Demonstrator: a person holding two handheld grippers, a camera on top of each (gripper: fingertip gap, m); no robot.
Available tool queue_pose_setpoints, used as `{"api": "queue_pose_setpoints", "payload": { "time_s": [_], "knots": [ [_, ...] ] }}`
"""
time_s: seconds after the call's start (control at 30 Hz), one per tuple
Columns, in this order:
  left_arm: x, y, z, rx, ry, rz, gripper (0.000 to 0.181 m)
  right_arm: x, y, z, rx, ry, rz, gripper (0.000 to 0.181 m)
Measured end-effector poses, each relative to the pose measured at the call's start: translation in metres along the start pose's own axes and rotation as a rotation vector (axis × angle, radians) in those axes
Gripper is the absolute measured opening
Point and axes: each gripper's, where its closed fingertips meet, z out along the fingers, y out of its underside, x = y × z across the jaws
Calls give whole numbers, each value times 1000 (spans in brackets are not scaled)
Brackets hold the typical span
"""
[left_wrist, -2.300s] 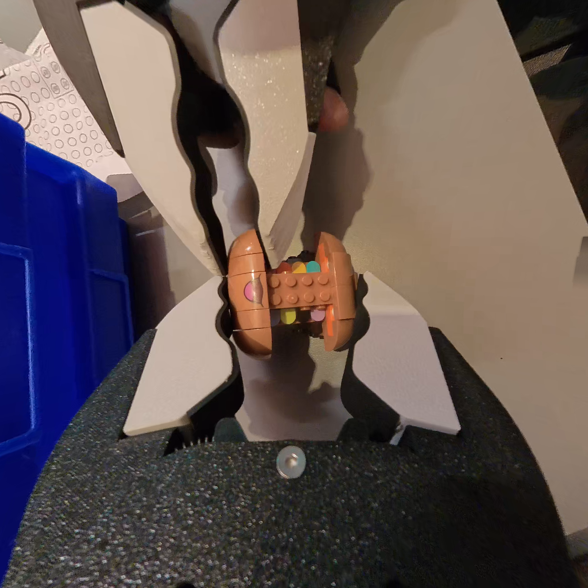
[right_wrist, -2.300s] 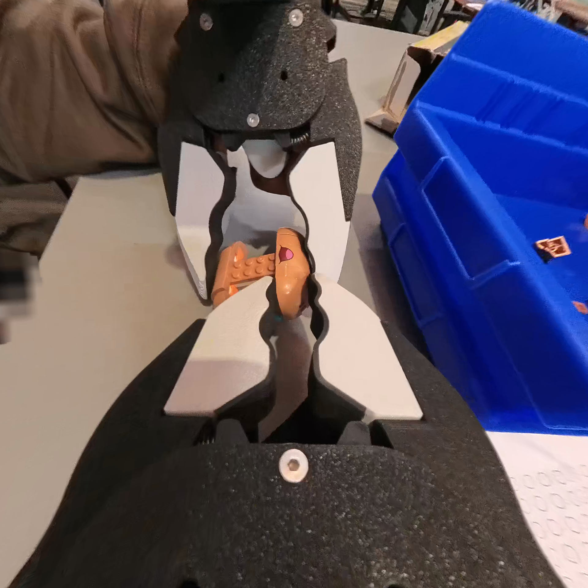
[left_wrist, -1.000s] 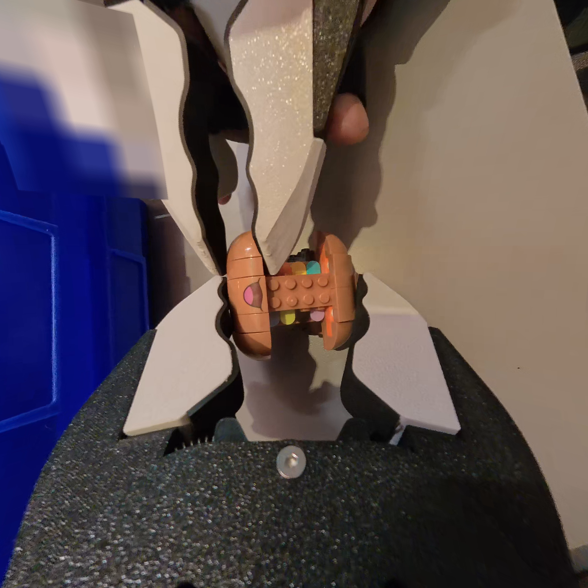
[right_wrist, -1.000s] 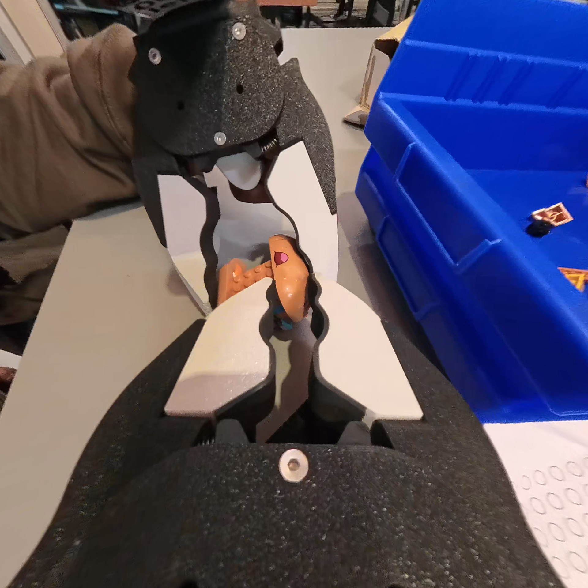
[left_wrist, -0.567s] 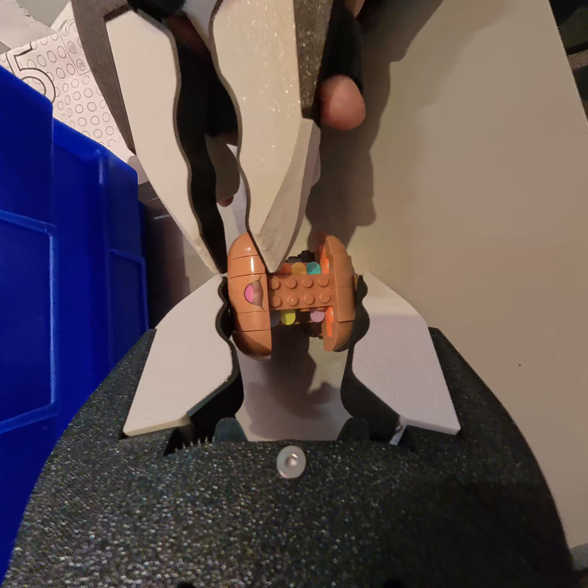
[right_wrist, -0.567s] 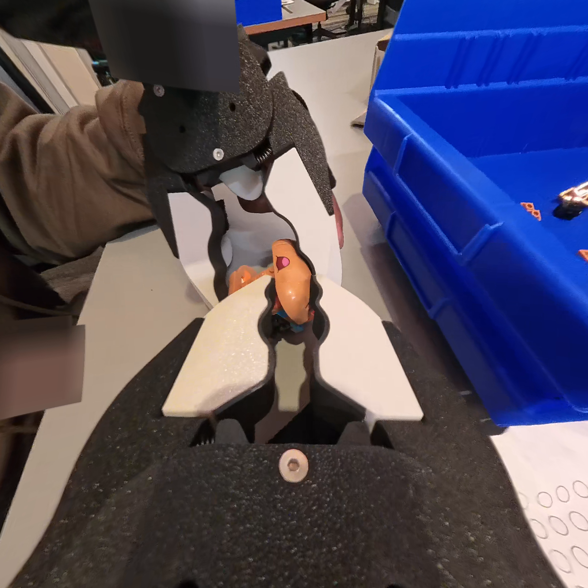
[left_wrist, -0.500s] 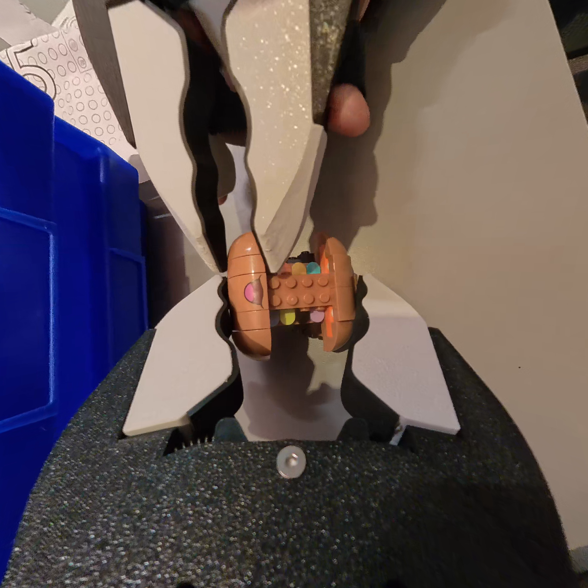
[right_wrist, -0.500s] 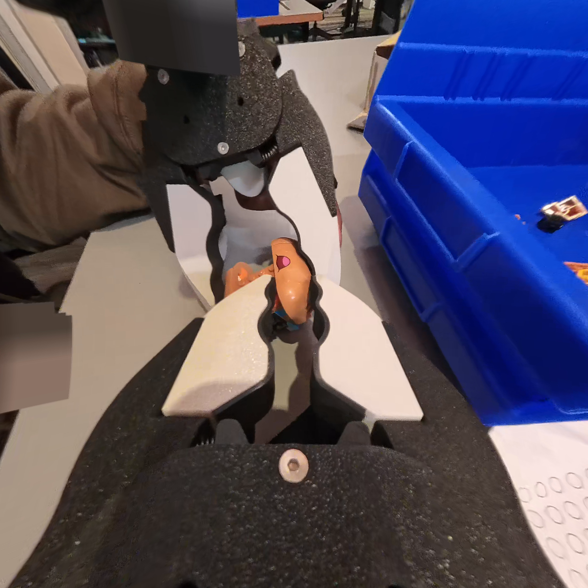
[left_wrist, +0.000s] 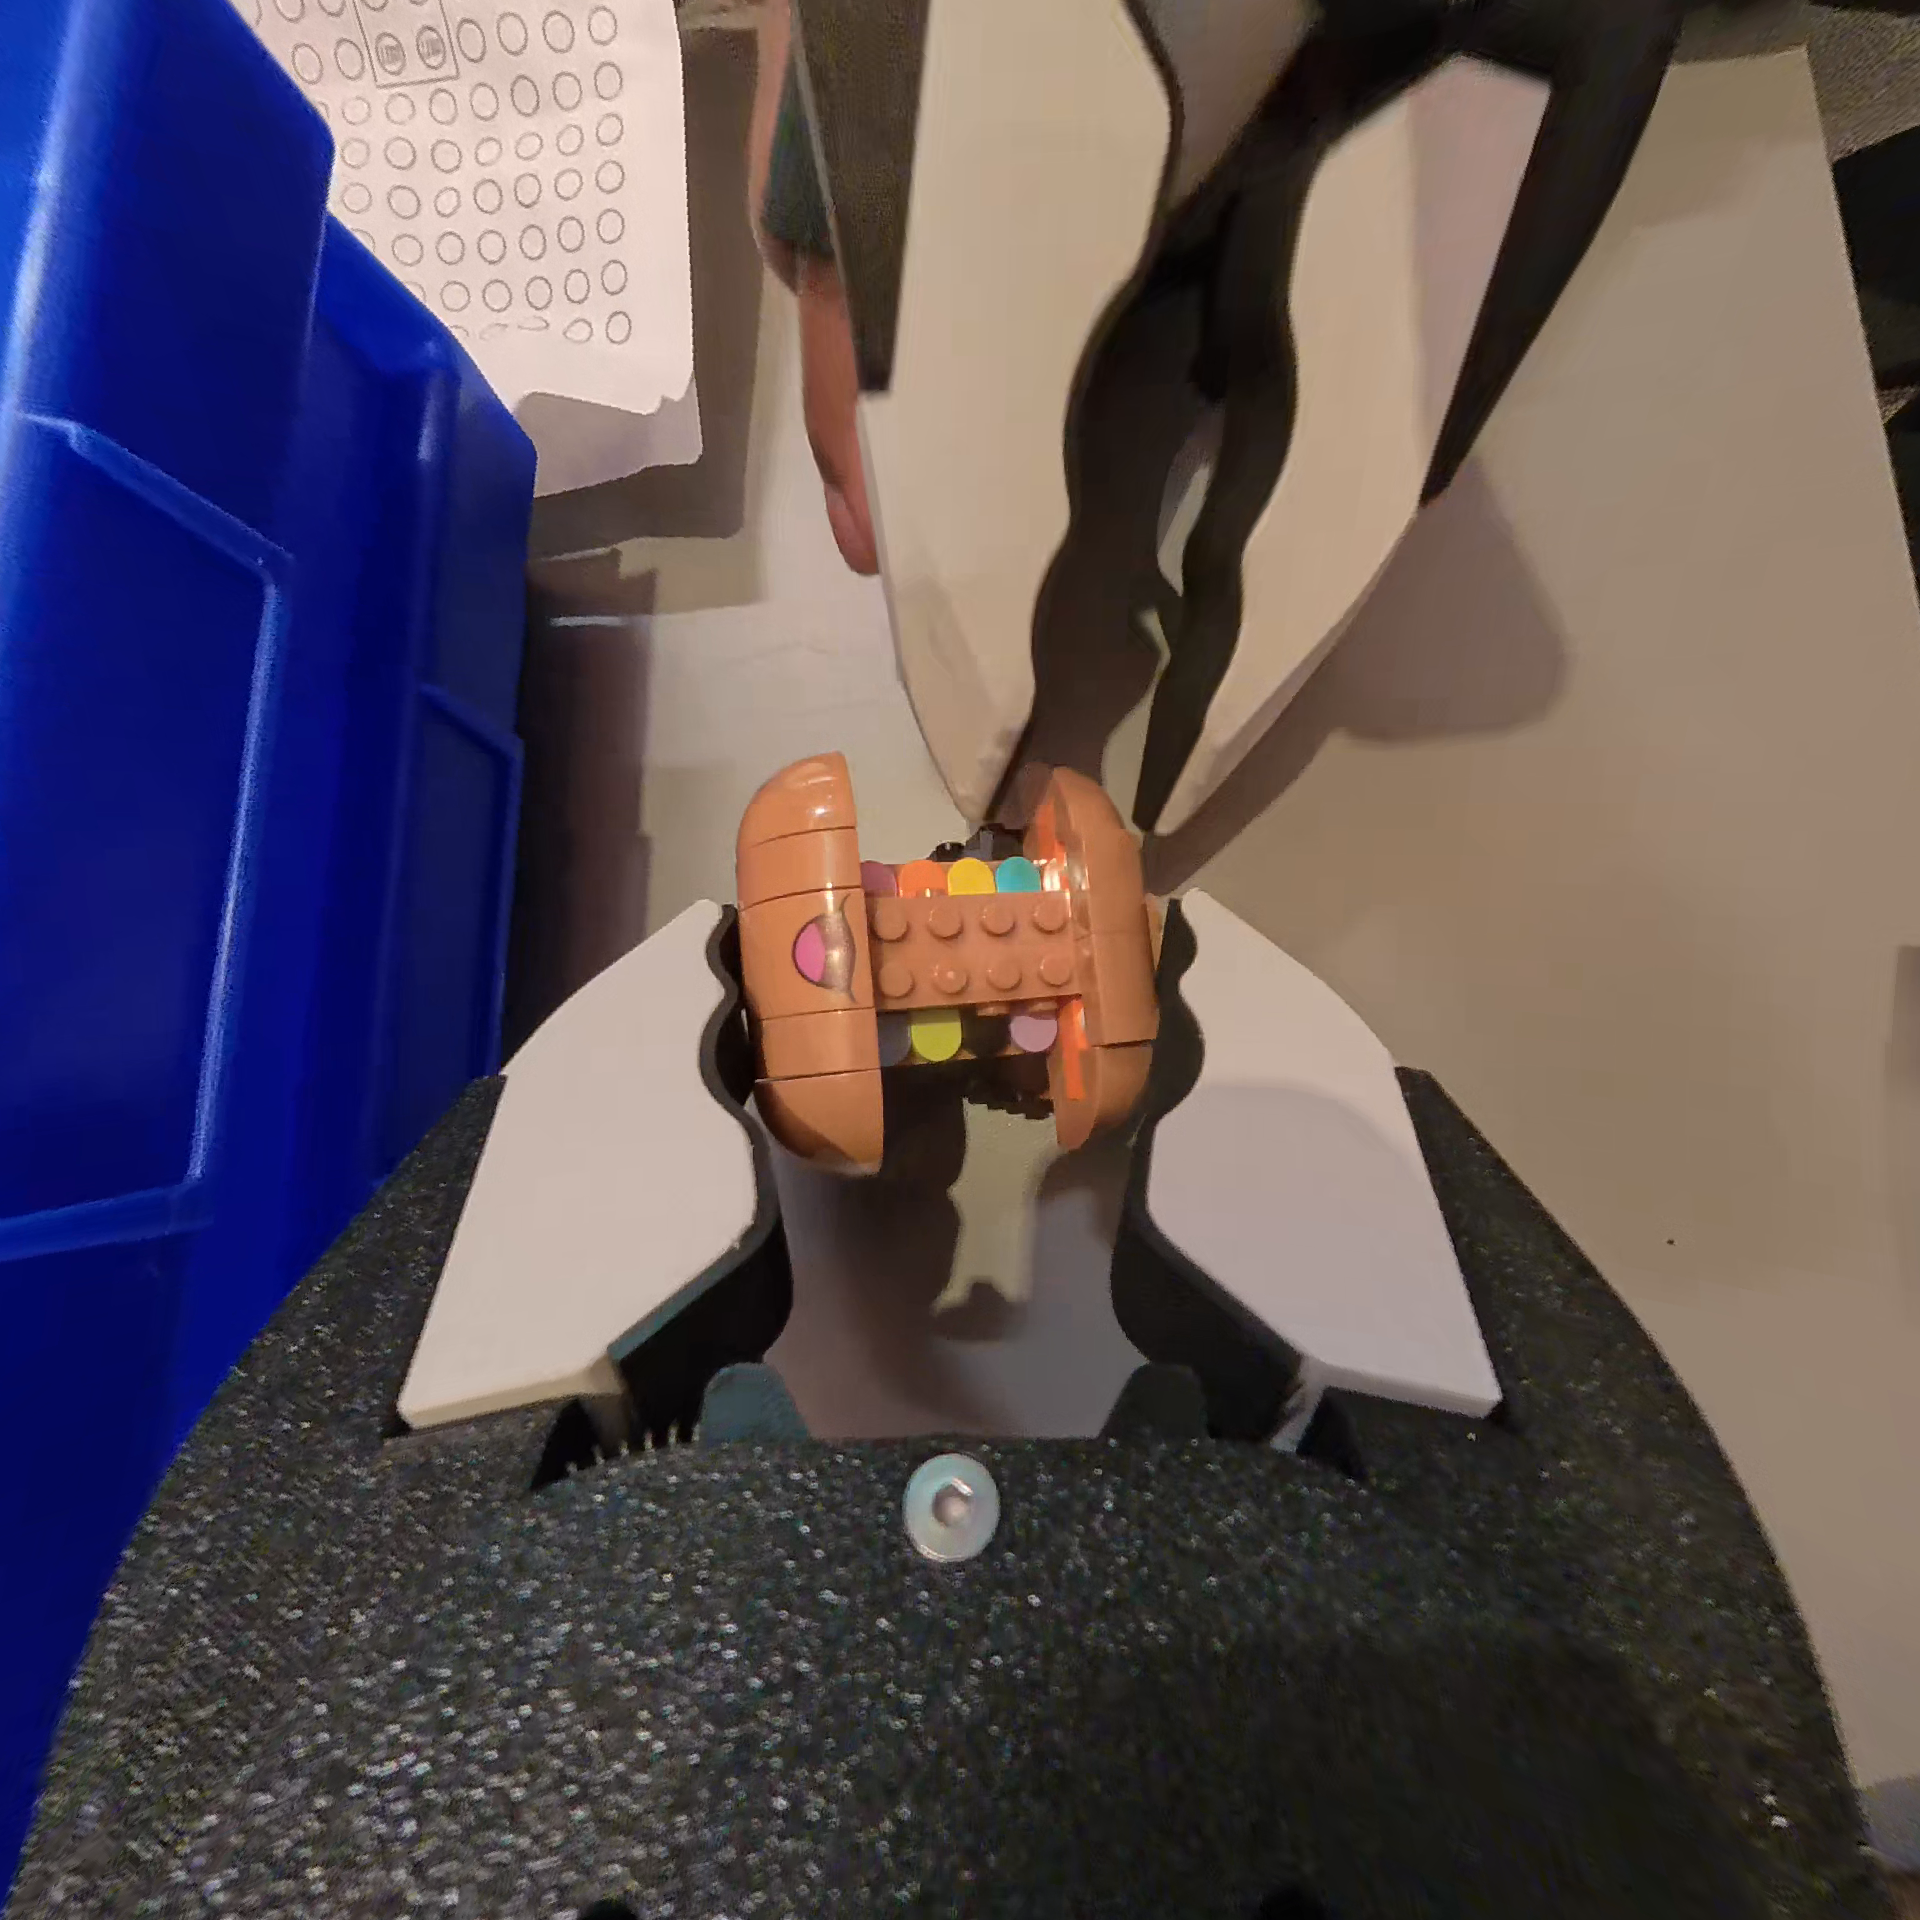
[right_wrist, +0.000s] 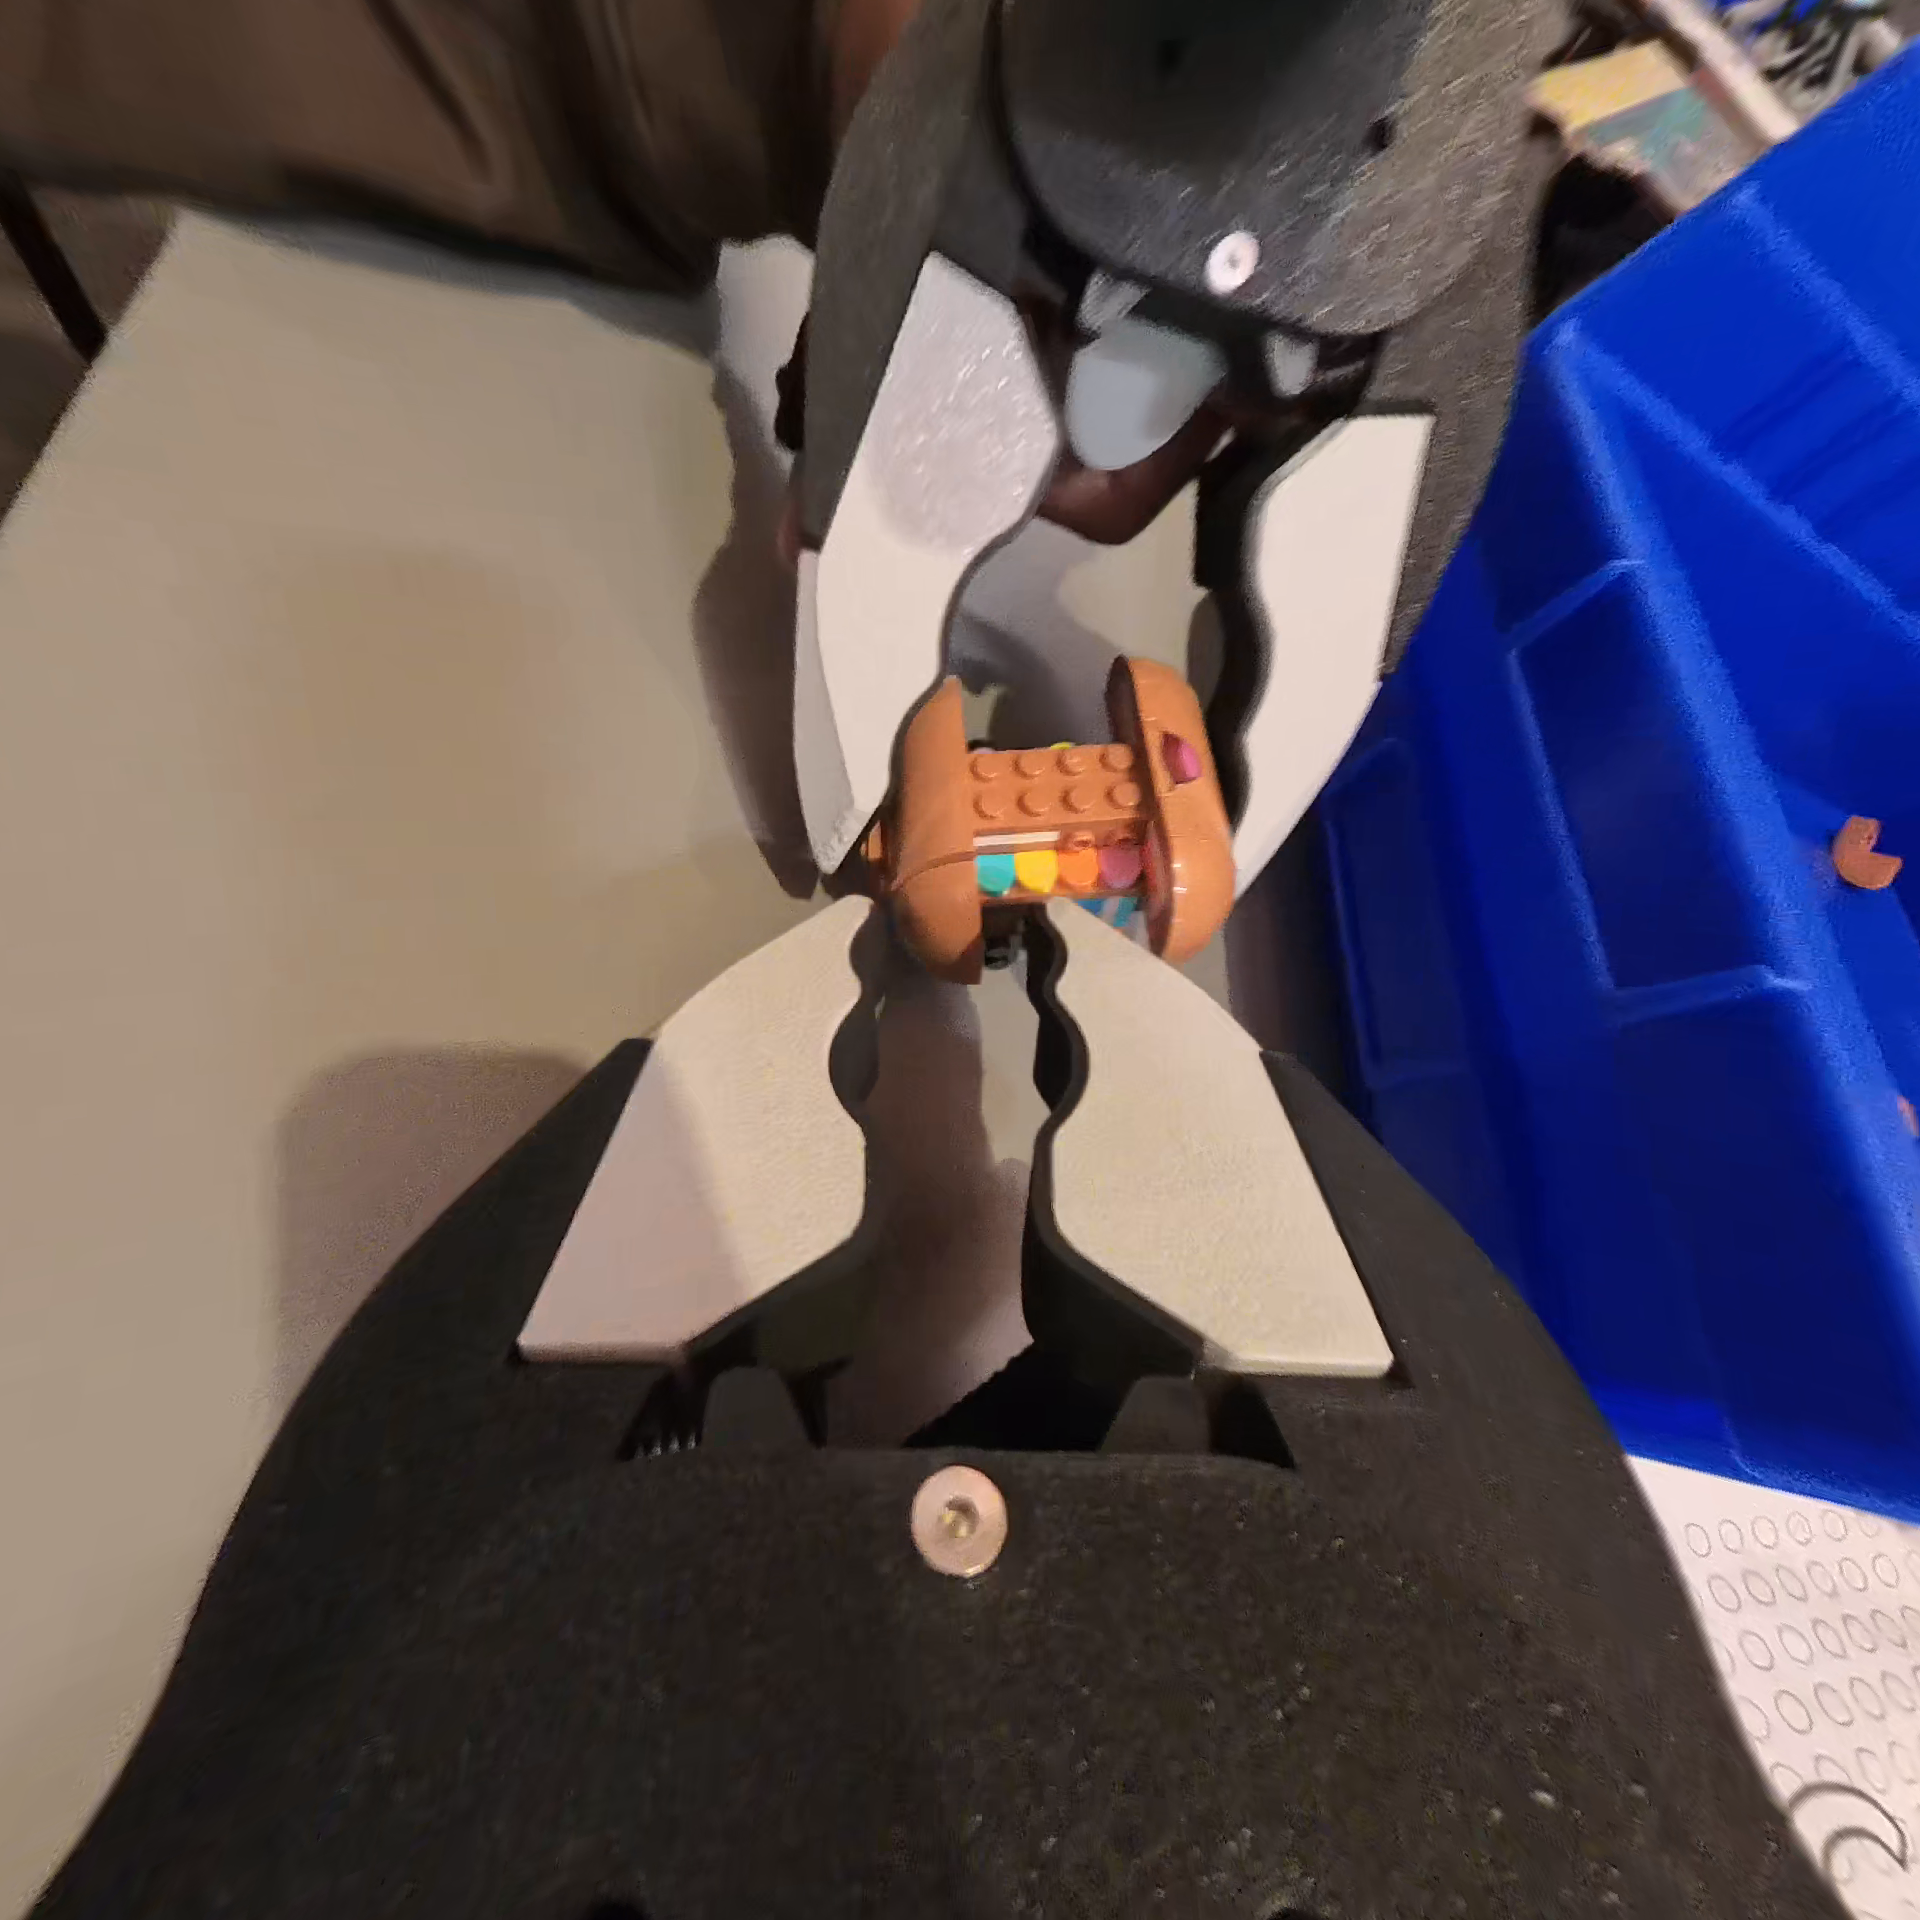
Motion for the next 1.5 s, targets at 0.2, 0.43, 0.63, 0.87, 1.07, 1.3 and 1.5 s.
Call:
{"api": "queue_pose_setpoints", "payload": {
  "time_s": [0.2,0.43,0.63,0.87,1.07,1.3,1.5],
  "knots": [
    [-3,1,1,-10,-20,-6,77,-1,5,9,-63,50,-89,23],
    [-5,0,1,2,-10,-60,76,2,7,8,-128,122,-209,20],
    [-4,1,1,16,16,-92,76,2,5,8,-130,165,-281,21],
    [-3,1,-1,41,45,-104,75,2,3,8,-141,202,-346,21],
    [-1,2,-1,55,64,-100,75,2,2,8,-154,230,-413,22],
    [-3,0,-1,75,39,-58,75,3,3,9,-117,201,-327,21],
    [2,1,-3,85,82,-56,77,0,4,5,-58,95,-160,20]
  ]
}}
